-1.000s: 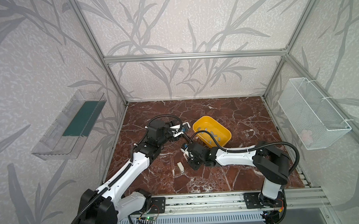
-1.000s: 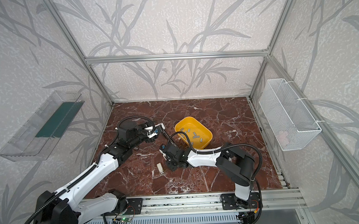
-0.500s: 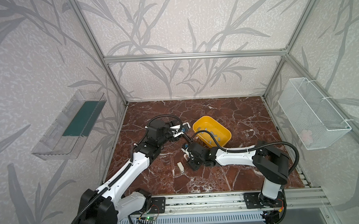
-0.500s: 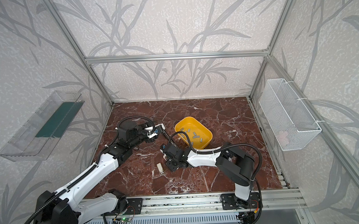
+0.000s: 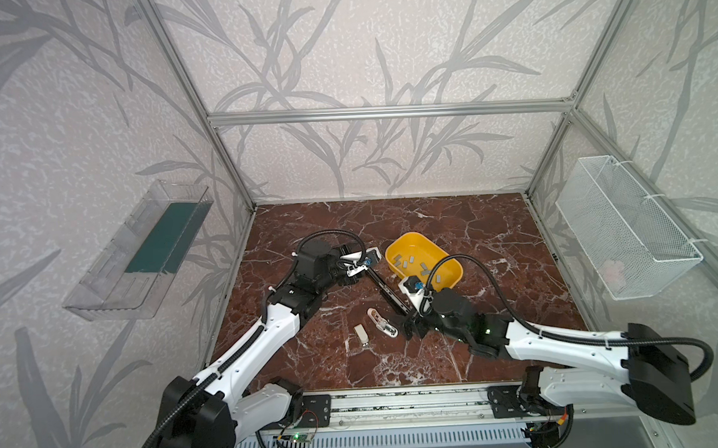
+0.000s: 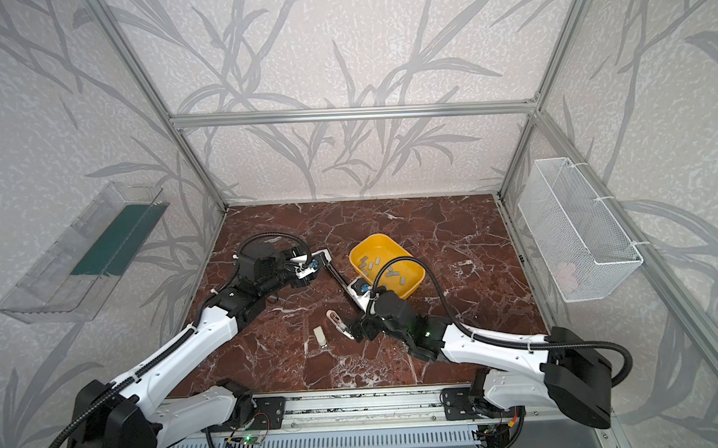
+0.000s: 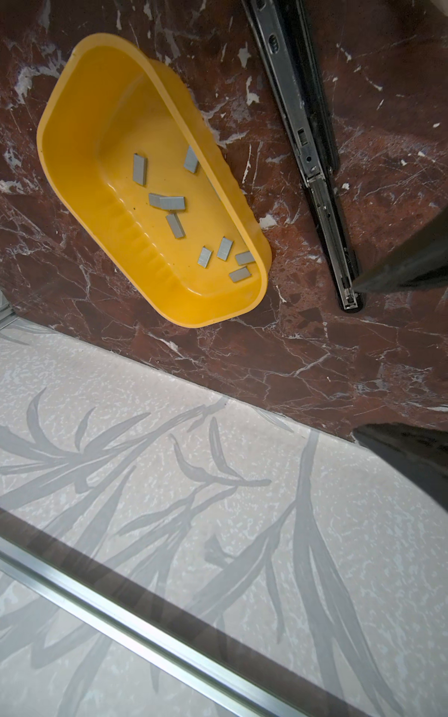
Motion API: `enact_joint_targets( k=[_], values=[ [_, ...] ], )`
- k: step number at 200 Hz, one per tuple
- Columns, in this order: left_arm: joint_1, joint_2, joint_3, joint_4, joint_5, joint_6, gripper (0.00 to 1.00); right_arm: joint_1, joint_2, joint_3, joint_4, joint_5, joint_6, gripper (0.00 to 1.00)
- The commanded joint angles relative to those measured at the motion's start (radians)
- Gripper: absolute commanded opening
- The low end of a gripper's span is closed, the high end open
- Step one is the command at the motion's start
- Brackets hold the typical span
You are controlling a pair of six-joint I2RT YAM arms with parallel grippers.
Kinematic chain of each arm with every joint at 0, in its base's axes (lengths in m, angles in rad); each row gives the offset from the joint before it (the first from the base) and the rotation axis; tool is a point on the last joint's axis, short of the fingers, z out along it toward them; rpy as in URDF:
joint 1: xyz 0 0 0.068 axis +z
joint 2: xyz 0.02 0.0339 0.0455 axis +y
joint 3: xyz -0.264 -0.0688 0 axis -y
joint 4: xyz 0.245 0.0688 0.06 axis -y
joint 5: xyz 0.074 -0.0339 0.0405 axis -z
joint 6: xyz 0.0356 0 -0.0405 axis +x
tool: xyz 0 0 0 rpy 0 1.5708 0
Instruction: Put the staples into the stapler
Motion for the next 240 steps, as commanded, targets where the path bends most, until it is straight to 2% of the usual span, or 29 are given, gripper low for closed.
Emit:
enact_joint_targets(
  k=[1, 24, 46, 49, 69, 86, 107, 125, 150, 183, 240],
  values=[
    [0.001, 0.022, 0.048, -0.071, 0.03, 0.032, 0.54, -0.076, -0.113, -0.052, 0.041, 0.121, -0.023, 0.96],
    [-0.041, 0.034, 0.085, -0.165, 0.087, 0.044, 0.55, -0.141, -0.233, -0.099, 0.03, 0.171, -0.007, 0.97],
    [-0.113, 0.077, 0.161, -0.397, 0.115, 0.159, 0.55, -0.182, -0.346, -0.154, 0.038, 0.213, 0.025, 0.98],
    [-0.126, 0.087, 0.174, -0.439, 0.109, 0.205, 0.56, -0.185, -0.358, -0.161, 0.04, 0.219, 0.03, 0.98],
    [-0.227, 0.169, 0.275, -0.738, -0.015, 0.348, 0.55, -0.2, -0.431, -0.214, 0.073, 0.261, 0.053, 0.99],
    [-0.293, 0.237, 0.347, -0.928, -0.147, 0.374, 0.52, -0.203, -0.466, -0.239, 0.08, 0.296, 0.068, 0.99],
    [-0.349, 0.281, 0.355, -1.069, -0.205, 0.408, 0.5, -0.206, -0.495, -0.27, 0.101, 0.318, 0.088, 0.99],
    [-0.383, 0.272, 0.319, -1.068, -0.259, 0.403, 0.47, -0.206, -0.504, -0.271, 0.098, 0.319, 0.094, 0.99],
    [-0.408, 0.16, 0.233, -1.052, -0.215, 0.426, 0.49, -0.206, -0.508, -0.287, 0.126, 0.305, 0.098, 0.99],
    [-0.451, 0.027, 0.018, -0.862, -0.295, 0.533, 0.54, -0.206, -0.49, -0.296, 0.176, 0.246, 0.092, 0.99],
    [-0.502, 0.12, -0.011, -0.782, -0.282, 0.52, 0.54, -0.207, -0.449, -0.3, 0.206, 0.236, 0.078, 0.99]
  ],
)
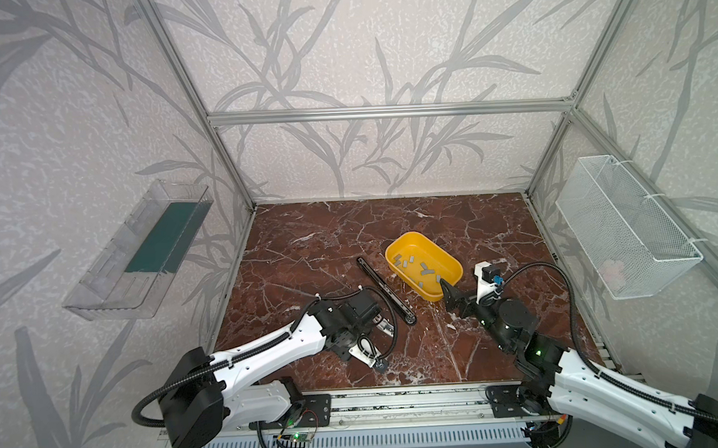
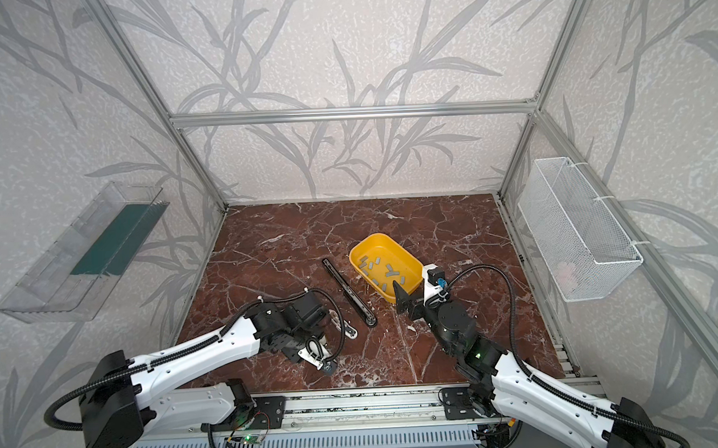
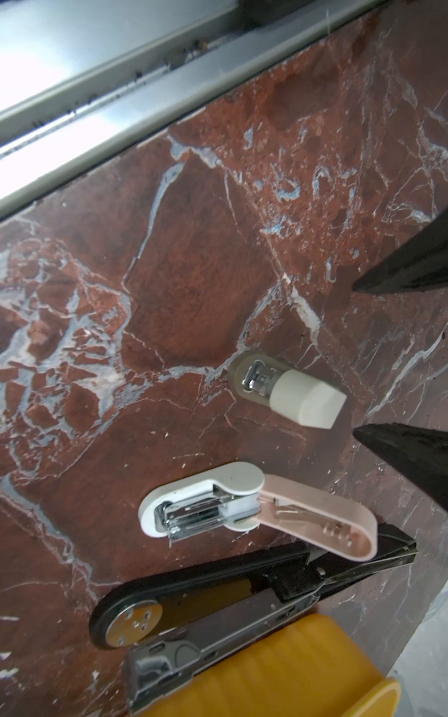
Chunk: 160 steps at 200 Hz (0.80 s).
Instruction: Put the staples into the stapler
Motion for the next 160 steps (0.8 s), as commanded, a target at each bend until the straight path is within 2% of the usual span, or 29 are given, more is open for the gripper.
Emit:
enact_joint_targets(
  k=[1, 43, 63, 130, 160],
  values=[
    [-0.013, 0.038, -0.01, 0.067, 0.002, 0.038, 0.54, -0.002, 0.01, 0.001, 0.044, -0.011, -0.006, 0.99],
    [-0.015, 0.147, 0.031, 0.081, -0.045, 0.026, 0.5, -0.002, 0.023, 0.01, 0.037, -0.026, -0.002, 0.99],
    [-0.016, 0.177, 0.033, 0.079, -0.047, 0.036, 0.44, -0.002, 0.025, 0.01, 0.037, -0.028, 0.005, 0.99],
    [-0.022, 0.25, 0.051, 0.08, -0.078, 0.059, 0.12, -0.003, 0.034, 0.01, 0.039, -0.031, 0.018, 0.99],
    [-0.03, 0.302, 0.052, 0.084, -0.108, 0.061, 0.14, -0.002, 0.041, 0.01, 0.041, -0.035, 0.021, 0.99]
  ],
)
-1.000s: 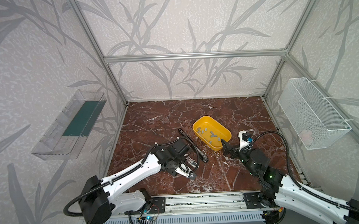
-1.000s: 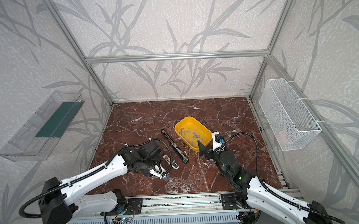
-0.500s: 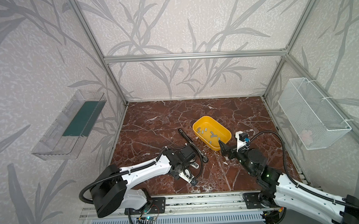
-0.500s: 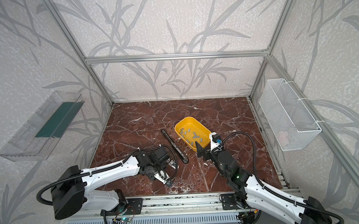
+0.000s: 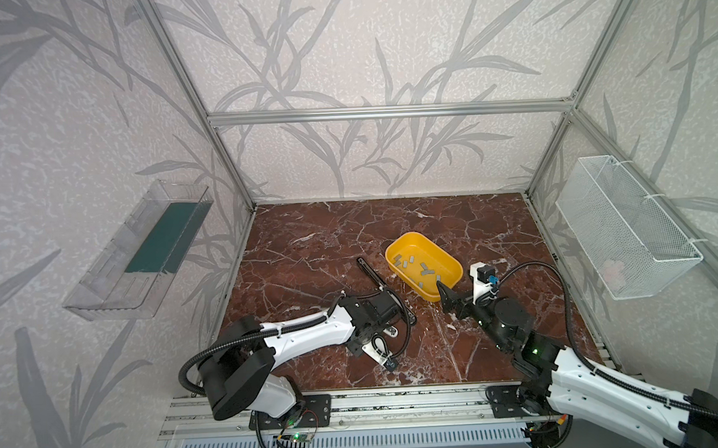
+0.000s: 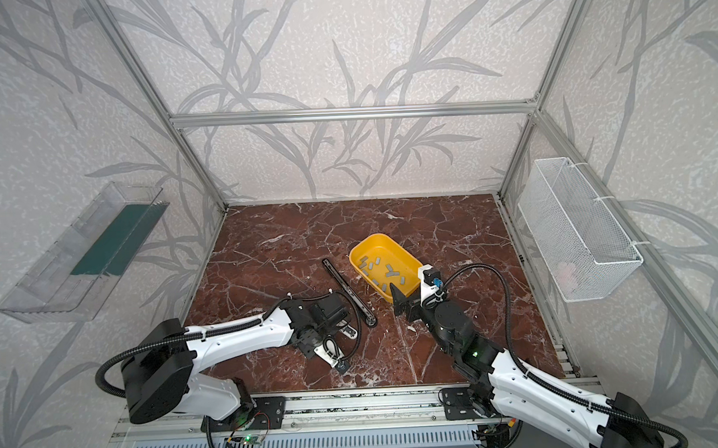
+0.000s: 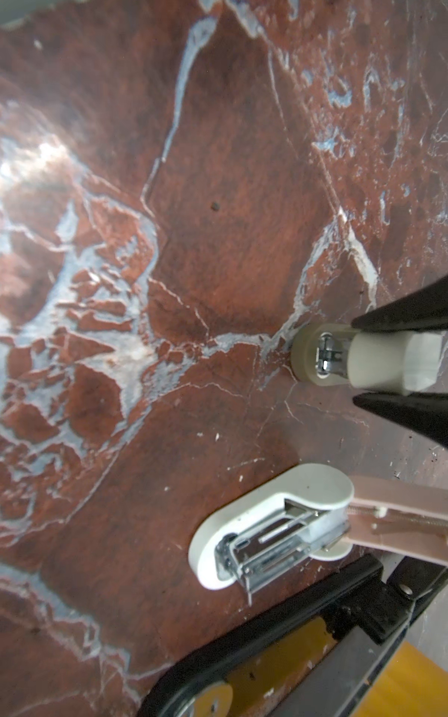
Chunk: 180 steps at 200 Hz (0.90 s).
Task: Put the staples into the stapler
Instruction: 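Grasp the beige mini stapler with the left gripper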
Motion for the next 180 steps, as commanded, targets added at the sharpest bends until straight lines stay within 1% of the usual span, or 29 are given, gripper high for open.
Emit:
enact_joint_targets(
  k=[1, 33, 60, 93, 121, 162, 180],
  values=[
    [-0.006, 0.056, 0.007, -0.01, -0.03, 0.031, 0.14, -0.003, 0.005, 0.011, 0.034, -0.007, 0.013, 0.99],
    [-0.007, 0.116, 0.022, -0.013, -0.05, 0.013, 0.18, -0.002, 0.009, 0.012, 0.033, -0.014, 0.019, 0.99],
    [-0.007, 0.149, 0.04, -0.018, -0.066, 0.002, 0.19, -0.002, 0.004, 0.013, 0.028, -0.013, 0.021, 0.99],
    [-0.007, 0.129, 0.038, 0.005, -0.063, -0.019, 0.31, -0.002, 0.001, 0.013, 0.025, -0.012, 0.021, 0.99],
    [-0.007, 0.124, 0.03, 0.015, -0.081, -0.026, 0.37, -0.002, 0.005, 0.015, 0.024, -0.012, 0.023, 0.99],
    [-0.005, 0.105, 0.033, 0.019, -0.098, -0.025, 0.35, -0.002, 0.007, 0.016, 0.021, -0.012, 0.025, 0.99],
    [-0.003, 0.08, 0.025, 0.031, -0.114, -0.029, 0.35, -0.003, 0.01, 0.015, 0.022, -0.011, 0.025, 0.99]
  ],
)
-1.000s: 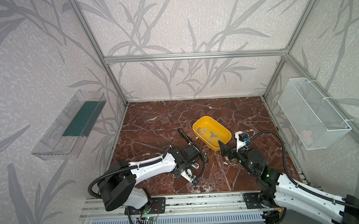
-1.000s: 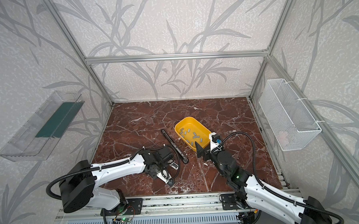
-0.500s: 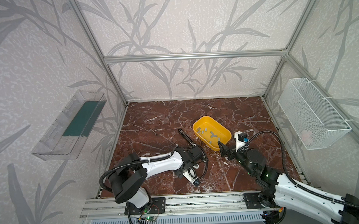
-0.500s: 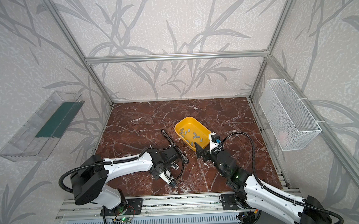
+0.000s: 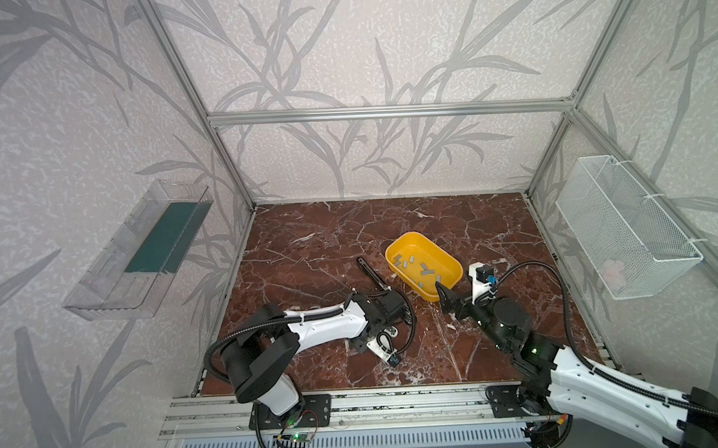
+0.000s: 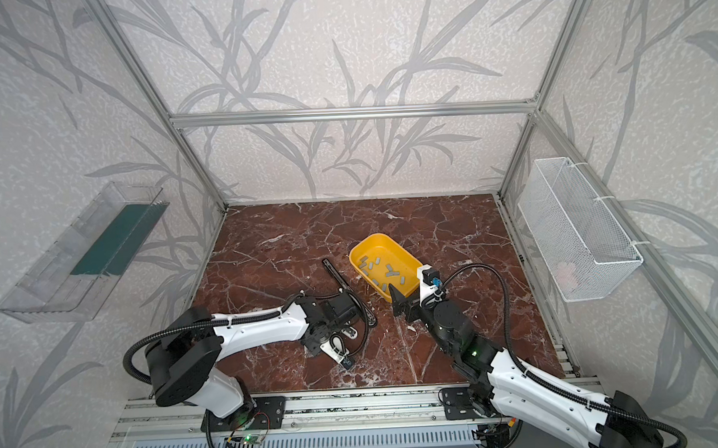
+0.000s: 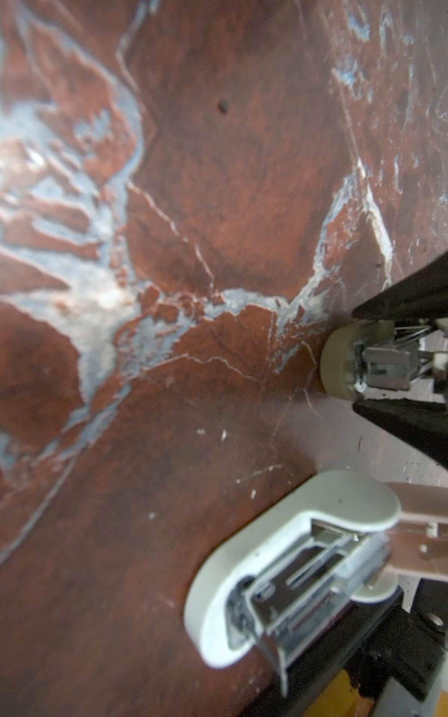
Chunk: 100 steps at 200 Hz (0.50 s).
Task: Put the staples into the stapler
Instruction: 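Grasp the beige mini stapler with the left gripper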
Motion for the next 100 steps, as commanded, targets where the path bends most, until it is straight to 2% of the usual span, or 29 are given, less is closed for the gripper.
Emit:
enact_joint_targets(
  k=[1, 68, 100],
  values=[
    [0.007, -0.04, -0.017, 0.008, -0.028, 0.005, 0.35, -0.002, 0.003, 0.016, 0.021, 0.003, 0.01, 0.99],
    [0.02, -0.127, -0.056, 0.032, -0.011, 0.024, 0.37, -0.002, 0.012, 0.016, 0.022, -0.003, 0.015, 0.99],
    [0.02, -0.097, -0.042, 0.018, -0.017, 0.024, 0.3, -0.003, 0.016, 0.018, 0.022, -0.005, 0.018, 0.99]
  ],
)
